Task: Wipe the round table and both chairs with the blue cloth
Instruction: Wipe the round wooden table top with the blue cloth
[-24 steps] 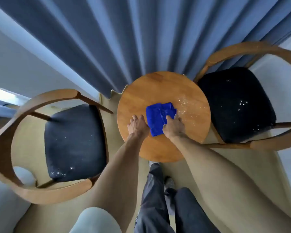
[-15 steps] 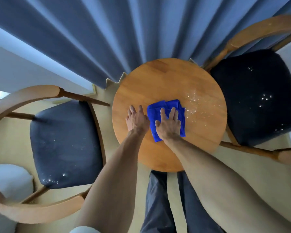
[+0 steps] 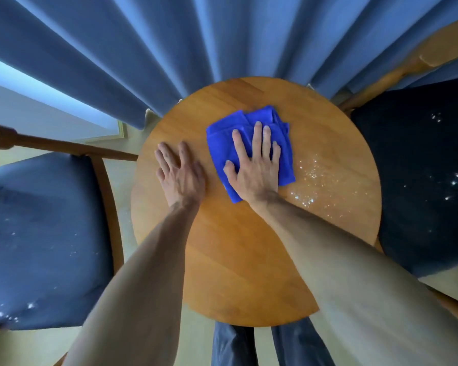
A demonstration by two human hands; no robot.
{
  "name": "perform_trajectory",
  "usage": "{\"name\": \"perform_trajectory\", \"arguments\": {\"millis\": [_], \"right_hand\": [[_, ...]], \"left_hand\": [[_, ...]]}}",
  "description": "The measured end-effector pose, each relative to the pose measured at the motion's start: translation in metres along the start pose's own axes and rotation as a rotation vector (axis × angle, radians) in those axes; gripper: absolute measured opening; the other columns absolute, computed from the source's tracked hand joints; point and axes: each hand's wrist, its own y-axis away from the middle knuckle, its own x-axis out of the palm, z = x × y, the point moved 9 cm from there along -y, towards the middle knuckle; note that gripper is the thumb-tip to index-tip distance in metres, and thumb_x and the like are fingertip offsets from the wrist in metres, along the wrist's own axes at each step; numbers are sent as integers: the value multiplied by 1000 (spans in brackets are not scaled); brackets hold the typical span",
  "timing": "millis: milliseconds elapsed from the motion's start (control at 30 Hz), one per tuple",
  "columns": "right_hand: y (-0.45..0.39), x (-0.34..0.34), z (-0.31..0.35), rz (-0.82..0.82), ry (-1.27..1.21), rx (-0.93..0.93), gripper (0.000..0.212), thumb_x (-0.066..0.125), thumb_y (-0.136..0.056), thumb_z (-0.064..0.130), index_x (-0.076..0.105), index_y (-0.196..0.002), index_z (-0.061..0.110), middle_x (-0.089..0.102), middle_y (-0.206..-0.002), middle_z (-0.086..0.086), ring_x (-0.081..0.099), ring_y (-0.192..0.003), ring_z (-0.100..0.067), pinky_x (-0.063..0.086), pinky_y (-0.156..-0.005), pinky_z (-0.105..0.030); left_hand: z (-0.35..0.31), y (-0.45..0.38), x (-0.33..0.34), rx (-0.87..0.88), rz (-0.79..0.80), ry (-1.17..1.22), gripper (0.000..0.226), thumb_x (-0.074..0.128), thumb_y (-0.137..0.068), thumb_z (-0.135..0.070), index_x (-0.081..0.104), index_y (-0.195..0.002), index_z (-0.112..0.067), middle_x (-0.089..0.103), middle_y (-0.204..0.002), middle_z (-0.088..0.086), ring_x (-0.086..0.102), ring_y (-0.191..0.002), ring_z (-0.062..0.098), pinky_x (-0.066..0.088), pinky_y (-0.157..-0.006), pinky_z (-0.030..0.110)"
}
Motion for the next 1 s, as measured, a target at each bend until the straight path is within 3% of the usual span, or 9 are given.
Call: {"name": "perform_trajectory", "arguments": {"millis": [200,300,400,633,1000], "right_hand": [[-95,-8,-16,-35,3,33,70,31,-92,62,30,-154,29,17,-162,-20,13,-150,-37,16,-117,-55],[-116,-8,-17,-13,20,50,81,23,-88,76,25,-155,30,13,-163,-19,10,-151,-37,13,-117,-56],[-119,-9,-17,-2,14,73,86,27,-83,79,23,-155,31,12,-163,-19,8,-151,-37,12,-117,-56],[-97,-16,-37,-18,-28,202,80,32,-86,72,23,-155,33,10,-165,-15,5,-152,-33,10,-119,-50],[9,-29,-175,-163,-15,530,78,26,-90,73,24,-155,30,15,-164,-14,10,-151,-35,14,-118,-58]], "left_hand": [[-4,-2,15,-75,-113,0,59,25,-98,-38,19,-153,-20,2,-162,19,2,-149,34,15,-117,47],[-3,-4,17,-84,-135,-9,59,25,-96,-38,20,-152,-20,5,-161,20,4,-149,35,17,-115,48],[-3,-3,17,-76,-151,-7,58,26,-97,-38,20,-152,-22,6,-161,19,4,-149,34,17,-115,48],[-8,0,15,-57,-158,-60,58,22,-98,-39,18,-151,-18,6,-161,22,5,-148,37,19,-114,50],[-35,28,23,-100,-63,-59,61,23,-101,-38,13,-154,-8,2,-160,24,3,-148,39,21,-112,50]]}}
